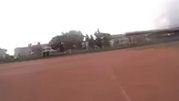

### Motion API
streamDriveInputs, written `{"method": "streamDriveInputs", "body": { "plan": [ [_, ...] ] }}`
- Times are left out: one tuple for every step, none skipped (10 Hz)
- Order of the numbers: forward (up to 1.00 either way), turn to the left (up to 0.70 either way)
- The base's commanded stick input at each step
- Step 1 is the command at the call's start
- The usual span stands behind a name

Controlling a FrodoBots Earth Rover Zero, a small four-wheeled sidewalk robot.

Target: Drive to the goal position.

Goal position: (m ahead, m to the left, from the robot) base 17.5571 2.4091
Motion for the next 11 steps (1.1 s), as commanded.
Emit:
{"method": "streamDriveInputs", "body": {
  "plan": [
    [0.3,0.0],
    [0.3,0.0],
    [0.3,0.0],
    [0.3,0.0],
    [0.3,0.0],
    [0.3,0.0],
    [0.3,0.0],
    [0.3,0.0],
    [0.3,0.0],
    [0.3,0.0],
    [0.3,0.0]
  ]
}}
